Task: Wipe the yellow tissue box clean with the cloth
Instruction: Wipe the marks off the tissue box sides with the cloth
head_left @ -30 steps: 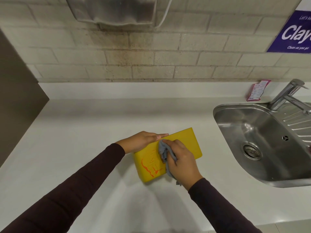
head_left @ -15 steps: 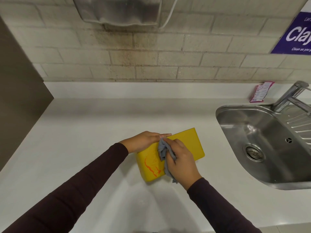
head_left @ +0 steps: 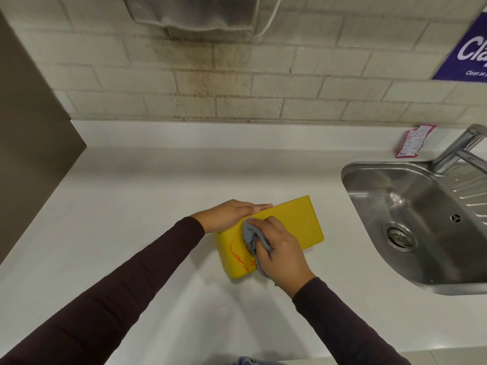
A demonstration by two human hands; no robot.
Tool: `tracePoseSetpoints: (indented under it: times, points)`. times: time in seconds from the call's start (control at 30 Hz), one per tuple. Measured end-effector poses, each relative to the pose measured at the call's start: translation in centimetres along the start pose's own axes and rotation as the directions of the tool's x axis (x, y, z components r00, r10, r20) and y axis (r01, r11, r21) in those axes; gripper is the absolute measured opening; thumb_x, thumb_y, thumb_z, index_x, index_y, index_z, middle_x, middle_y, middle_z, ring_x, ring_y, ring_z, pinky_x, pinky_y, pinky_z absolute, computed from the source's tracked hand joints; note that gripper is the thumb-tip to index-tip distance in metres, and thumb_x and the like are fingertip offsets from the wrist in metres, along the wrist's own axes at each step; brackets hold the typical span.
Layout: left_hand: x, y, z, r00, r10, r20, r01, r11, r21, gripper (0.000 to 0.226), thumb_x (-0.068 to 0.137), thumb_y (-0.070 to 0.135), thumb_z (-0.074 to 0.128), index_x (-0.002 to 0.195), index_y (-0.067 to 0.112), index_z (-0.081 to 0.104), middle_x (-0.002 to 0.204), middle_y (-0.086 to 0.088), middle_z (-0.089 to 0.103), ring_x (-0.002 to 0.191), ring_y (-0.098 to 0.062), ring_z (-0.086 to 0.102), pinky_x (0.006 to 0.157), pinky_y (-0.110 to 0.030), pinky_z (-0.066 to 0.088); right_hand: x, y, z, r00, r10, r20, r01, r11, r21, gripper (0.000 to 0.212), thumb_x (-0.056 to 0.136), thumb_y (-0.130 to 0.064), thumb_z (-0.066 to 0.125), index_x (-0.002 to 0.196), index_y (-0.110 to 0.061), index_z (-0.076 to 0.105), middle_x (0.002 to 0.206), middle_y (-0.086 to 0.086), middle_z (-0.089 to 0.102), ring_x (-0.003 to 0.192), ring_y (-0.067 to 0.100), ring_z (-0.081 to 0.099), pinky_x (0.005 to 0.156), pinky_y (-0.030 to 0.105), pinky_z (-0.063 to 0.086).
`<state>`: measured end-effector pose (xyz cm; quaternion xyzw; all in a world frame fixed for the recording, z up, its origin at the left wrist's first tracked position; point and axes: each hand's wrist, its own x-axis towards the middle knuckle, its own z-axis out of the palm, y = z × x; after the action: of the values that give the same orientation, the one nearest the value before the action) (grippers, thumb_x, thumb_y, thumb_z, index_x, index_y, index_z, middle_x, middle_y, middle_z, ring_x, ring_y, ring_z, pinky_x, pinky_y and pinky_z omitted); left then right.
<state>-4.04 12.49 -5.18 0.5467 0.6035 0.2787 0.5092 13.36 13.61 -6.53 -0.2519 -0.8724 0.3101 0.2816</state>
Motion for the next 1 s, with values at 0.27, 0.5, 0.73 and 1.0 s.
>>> tracePoseSetpoints:
  times: [0.27, 0.5, 0.73, 1.0]
  points:
    - [0.0, -0.2, 0.1, 1.0, 0.008, 0.017, -0.009, 0.998, 0.054, 0.036, 0.098, 0.039, 0.032, 0.132, 0.04, 0.043, 0.148, 0.005, 0.038, 0.134, -0.011, 0.034, 0.111, -0.028, 0.023, -0.7, 1.7, -1.7, 0.992, 0.066, -0.104, -0.068, 0.998, -0.016, 0.032, 0.081, -0.007, 0.047, 0.108, -0.008, 0.065, 0.091, 0.007, 0.06, 0.083, 0.011, 0.054, 0.073, 0.003, 0.037]
    - [-0.1, 0.0, 0.1, 1.0, 0.014, 0.007, -0.014, 1.0, -0.003, 0.034, 0.098, 0.037, 0.036, 0.129, 0.038, 0.048, 0.146, 0.007, 0.041, 0.133, -0.007, 0.036, 0.108, -0.022, 0.023, -0.6, -0.5, 0.4, 0.999, -0.035, 0.038, 0.037, 0.998, -0.053, 0.035, 0.086, -0.02, 0.045, 0.117, -0.015, 0.061, 0.093, 0.003, 0.06, 0.072, 0.013, 0.056, 0.057, 0.022, 0.047]
    - [-0.1, 0.0, 0.2, 1.0, 0.011, 0.008, -0.012, 1.0, 0.022, 0.036, 0.098, 0.036, 0.035, 0.133, 0.034, 0.045, 0.147, 0.004, 0.04, 0.134, -0.012, 0.036, 0.113, -0.028, 0.023, -0.7, 1.0, -1.3, 0.998, 0.036, -0.049, -0.038, 0.997, -0.061, 0.029, 0.084, -0.013, 0.046, 0.106, -0.01, 0.065, 0.086, 0.002, 0.056, 0.072, 0.015, 0.055, 0.06, 0.014, 0.041]
    - [-0.2, 0.1, 0.2, 1.0, -0.001, 0.014, 0.001, 1.0, -0.016, 0.035, 0.098, 0.037, 0.037, 0.131, 0.035, 0.047, 0.146, 0.007, 0.041, 0.131, -0.005, 0.036, 0.106, -0.02, 0.024, -0.3, -1.0, 0.6, 0.998, -0.038, 0.049, 0.039, 0.999, -0.017, 0.029, 0.084, -0.009, 0.051, 0.111, -0.01, 0.063, 0.098, 0.006, 0.061, 0.08, 0.006, 0.053, 0.066, 0.009, 0.041]
